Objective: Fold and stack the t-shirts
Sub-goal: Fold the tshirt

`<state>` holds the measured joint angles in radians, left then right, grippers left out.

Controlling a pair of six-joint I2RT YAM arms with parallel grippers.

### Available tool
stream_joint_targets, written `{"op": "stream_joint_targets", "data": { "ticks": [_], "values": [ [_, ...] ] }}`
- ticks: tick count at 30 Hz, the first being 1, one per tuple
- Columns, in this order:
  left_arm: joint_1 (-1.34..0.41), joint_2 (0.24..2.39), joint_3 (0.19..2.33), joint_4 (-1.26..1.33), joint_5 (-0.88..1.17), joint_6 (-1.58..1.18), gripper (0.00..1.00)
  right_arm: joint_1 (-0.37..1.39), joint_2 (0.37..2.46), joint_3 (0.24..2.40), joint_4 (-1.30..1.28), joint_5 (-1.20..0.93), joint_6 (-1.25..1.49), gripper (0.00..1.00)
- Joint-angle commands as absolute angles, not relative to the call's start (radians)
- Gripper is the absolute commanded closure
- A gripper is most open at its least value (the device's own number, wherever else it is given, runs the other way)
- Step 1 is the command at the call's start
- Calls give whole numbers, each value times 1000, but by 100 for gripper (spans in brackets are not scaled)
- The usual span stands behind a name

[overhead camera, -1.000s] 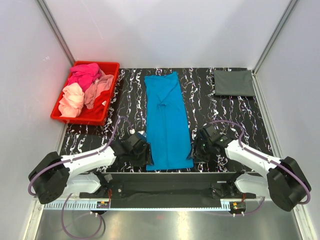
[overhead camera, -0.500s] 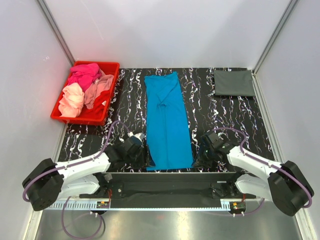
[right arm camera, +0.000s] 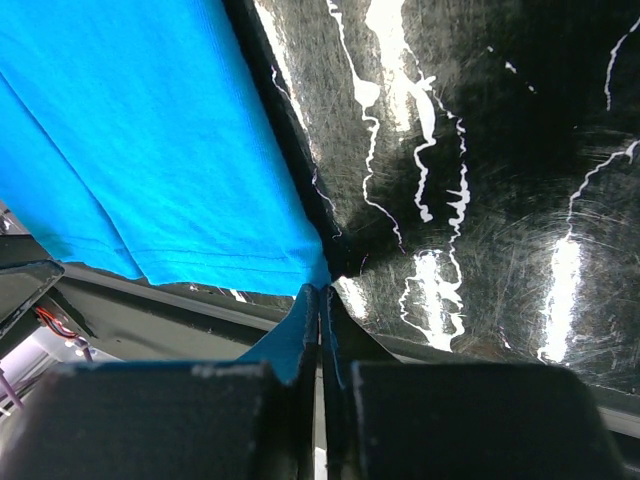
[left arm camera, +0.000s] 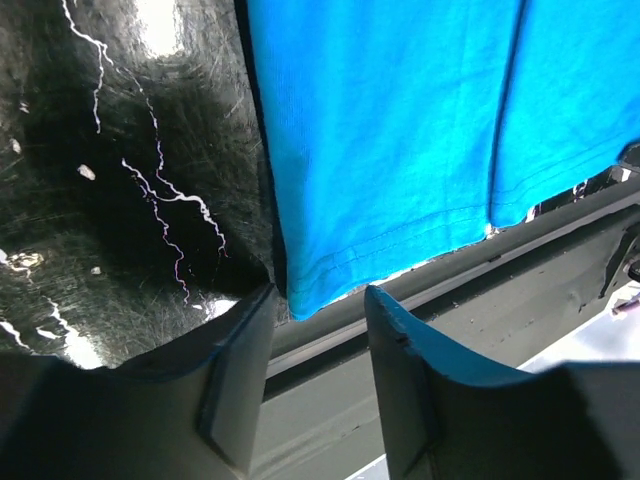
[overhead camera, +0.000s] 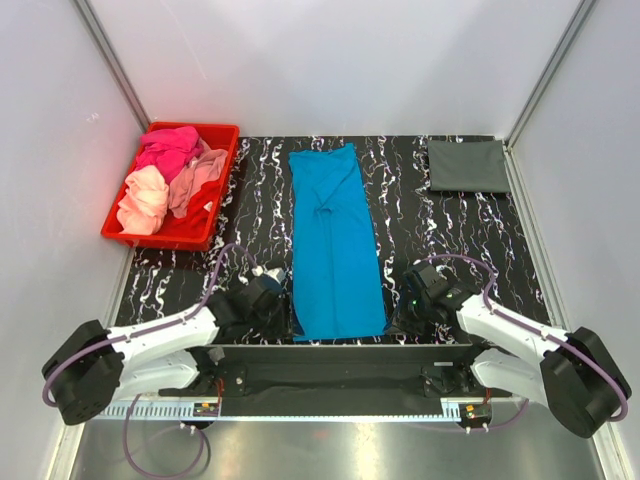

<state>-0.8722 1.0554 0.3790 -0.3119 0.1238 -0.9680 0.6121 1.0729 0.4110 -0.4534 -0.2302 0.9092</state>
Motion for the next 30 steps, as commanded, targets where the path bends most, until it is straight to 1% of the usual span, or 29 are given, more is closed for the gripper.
{"op": "stream_joint_targets", "data": {
  "ticks": [1,4,5,7,8,11,16,20,22,26,28,30],
  "values": [
    [-874,1078,304,-379,112,-963,53,618,1066,428,-440,-232,891,100],
    [-874,1072,278,-335,136,-977,56,617,1060,419,-436,-233,896,100],
    [-874,1072,272,-312,144,-980,64,617,1057,416,-434,-233,899,100],
    [-874,1078,261,-288,161,-988,73,617,1046,407,-431,-241,905,100],
    [-874,1084,262,-275,164,-988,85,617,1042,403,-428,-244,907,100],
    [-874,1097,270,-268,176,-989,100,618,1017,394,-431,-249,914,100],
    [-888,1031,287,-337,140,-1009,100,632,957,403,-503,-232,931,100],
    [-908,947,345,-507,74,-1016,100,656,907,432,-578,-201,956,100],
    [-916,921,363,-549,66,-1017,100,666,884,442,-606,-190,969,100],
    [-917,867,353,-413,172,-1034,100,672,877,463,-594,-193,976,100],
    [-916,903,377,-400,180,-1022,100,673,906,482,-583,-184,953,100],
    [-913,995,428,-406,179,-974,100,673,942,521,-592,-164,925,100]
  ]
}}
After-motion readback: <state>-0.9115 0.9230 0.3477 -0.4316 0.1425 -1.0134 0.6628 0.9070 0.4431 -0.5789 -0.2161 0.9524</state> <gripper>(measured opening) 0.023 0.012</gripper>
